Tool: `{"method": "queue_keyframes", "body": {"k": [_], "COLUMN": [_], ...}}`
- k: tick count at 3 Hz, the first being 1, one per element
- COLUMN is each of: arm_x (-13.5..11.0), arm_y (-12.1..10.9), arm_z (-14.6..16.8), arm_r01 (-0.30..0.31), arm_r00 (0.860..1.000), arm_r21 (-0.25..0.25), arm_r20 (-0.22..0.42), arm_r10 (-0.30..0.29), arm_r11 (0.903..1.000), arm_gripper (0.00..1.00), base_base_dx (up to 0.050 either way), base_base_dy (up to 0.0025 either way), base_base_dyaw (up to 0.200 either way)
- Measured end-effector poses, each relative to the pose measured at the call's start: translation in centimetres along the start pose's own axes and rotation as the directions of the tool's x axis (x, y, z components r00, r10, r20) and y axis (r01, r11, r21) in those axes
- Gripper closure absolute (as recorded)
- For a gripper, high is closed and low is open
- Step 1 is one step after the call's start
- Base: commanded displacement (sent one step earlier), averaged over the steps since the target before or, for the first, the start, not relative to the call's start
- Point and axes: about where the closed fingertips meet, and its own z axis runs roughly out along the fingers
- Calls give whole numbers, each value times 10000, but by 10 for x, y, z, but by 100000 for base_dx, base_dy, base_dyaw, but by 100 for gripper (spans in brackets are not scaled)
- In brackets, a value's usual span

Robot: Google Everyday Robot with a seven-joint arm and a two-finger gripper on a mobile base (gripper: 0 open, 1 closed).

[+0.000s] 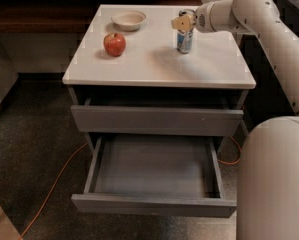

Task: Place redbull can into middle drawer

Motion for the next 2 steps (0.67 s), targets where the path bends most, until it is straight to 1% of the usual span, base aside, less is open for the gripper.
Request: {"method": "queue_keyframes", "body": {"k": [1,2], "arm_x": [-9,-22], "arm_y": [14,60], "arm_z": [-14,-36], "arm_r01": [96,483], "arm_r00": [9995,9955], "arm_r21": [-351,-1366], "arm_r20": [296,877], "arm_r10": [-85,-365], "arm_r11": [9993,9894], "arm_gripper": [84,100], "base_base_dx": [0,0], "base_base_dy": [0,0], "base_base_dyaw": [0,0]}}
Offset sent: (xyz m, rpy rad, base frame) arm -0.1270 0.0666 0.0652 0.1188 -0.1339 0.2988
